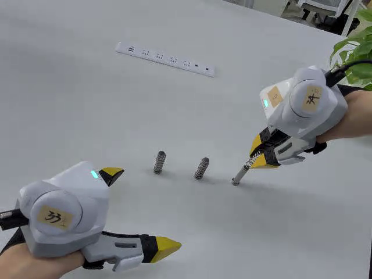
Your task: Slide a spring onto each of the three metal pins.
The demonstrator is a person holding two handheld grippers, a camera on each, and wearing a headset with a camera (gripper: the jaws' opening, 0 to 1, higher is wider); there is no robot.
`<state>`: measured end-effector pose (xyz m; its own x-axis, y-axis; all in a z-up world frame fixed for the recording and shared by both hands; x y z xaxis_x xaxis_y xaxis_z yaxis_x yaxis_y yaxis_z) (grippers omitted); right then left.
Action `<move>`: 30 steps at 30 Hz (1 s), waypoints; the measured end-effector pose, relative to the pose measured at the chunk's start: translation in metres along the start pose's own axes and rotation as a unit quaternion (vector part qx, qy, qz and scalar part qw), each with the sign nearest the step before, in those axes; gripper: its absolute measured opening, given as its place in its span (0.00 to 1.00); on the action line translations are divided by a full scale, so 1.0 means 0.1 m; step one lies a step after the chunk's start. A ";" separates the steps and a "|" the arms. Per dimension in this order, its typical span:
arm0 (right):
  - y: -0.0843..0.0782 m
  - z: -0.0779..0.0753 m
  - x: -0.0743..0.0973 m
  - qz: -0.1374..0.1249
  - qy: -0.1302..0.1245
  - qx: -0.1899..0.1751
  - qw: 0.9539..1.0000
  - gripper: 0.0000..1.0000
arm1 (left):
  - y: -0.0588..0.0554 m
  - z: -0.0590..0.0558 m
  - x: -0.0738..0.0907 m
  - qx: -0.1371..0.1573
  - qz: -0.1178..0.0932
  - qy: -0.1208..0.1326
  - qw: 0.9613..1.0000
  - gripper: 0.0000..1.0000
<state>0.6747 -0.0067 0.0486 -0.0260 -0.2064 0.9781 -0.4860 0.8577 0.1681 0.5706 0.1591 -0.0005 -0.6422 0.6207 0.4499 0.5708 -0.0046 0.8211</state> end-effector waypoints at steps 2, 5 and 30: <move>-0.02 -0.02 -0.01 0.001 0.000 0.002 1.000 0.08 | 0.00 0.00 0.00 0.000 0.001 0.000 1.000 0.98; -0.02 -0.02 -0.02 0.000 0.003 0.002 1.000 0.08 | -0.02 0.00 0.00 0.000 0.006 0.000 1.000 0.98; -0.07 -0.03 -0.28 0.024 0.032 0.024 0.999 0.08 | -0.10 0.04 0.02 0.006 0.019 0.004 1.000 0.94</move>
<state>0.6816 -0.0051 0.0207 0.0054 -0.1344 0.9909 -0.5263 0.8422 0.1170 0.5654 0.1632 -0.0091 -0.6239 0.6140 0.4835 0.6010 -0.0185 0.7990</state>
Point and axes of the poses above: the centre of the closed fingertips' face, and the gripper's own axes: x roughly backward along the fingers, z roughly to its left, y roughly out of its top, the point moved 3 cm from there along x, roughly backward along the fingers, and after that the axes turned 14 degrees about x, right-handed, at the moved point
